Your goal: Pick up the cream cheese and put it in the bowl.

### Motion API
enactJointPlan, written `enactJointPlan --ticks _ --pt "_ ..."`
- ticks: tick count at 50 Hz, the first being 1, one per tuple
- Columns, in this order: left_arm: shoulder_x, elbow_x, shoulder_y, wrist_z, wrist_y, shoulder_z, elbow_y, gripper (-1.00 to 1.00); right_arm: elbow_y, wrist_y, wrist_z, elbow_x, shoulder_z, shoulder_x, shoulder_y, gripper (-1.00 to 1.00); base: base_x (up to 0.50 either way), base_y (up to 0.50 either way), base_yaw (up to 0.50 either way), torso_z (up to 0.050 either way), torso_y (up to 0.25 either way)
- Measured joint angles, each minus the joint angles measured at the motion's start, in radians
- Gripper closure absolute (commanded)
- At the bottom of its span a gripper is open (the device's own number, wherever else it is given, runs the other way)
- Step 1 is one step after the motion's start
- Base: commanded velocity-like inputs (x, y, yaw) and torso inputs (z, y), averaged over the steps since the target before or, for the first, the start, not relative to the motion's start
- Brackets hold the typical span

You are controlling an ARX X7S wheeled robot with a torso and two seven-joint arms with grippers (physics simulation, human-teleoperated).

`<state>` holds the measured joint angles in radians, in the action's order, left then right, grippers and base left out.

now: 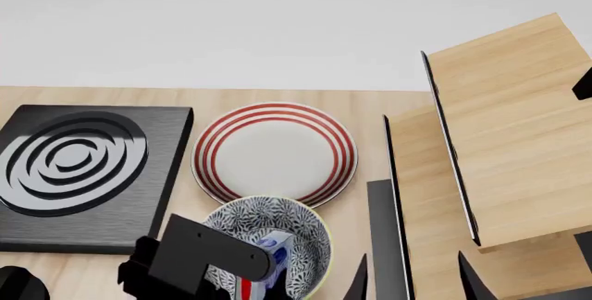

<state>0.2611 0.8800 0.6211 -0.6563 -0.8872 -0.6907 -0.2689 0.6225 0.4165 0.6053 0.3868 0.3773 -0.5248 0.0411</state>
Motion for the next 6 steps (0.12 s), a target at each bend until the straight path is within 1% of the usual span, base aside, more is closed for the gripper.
enactJointPlan --ticks 6 --pt "0.002 0.012 0.003 -0.016 -0.012 0.003 -0.022 -1.00 0.000 -0.002 0.001 -0.001 0.002 0.000 -0.001 -1.00 0.00 0.00 0.00 0.000 0.000"
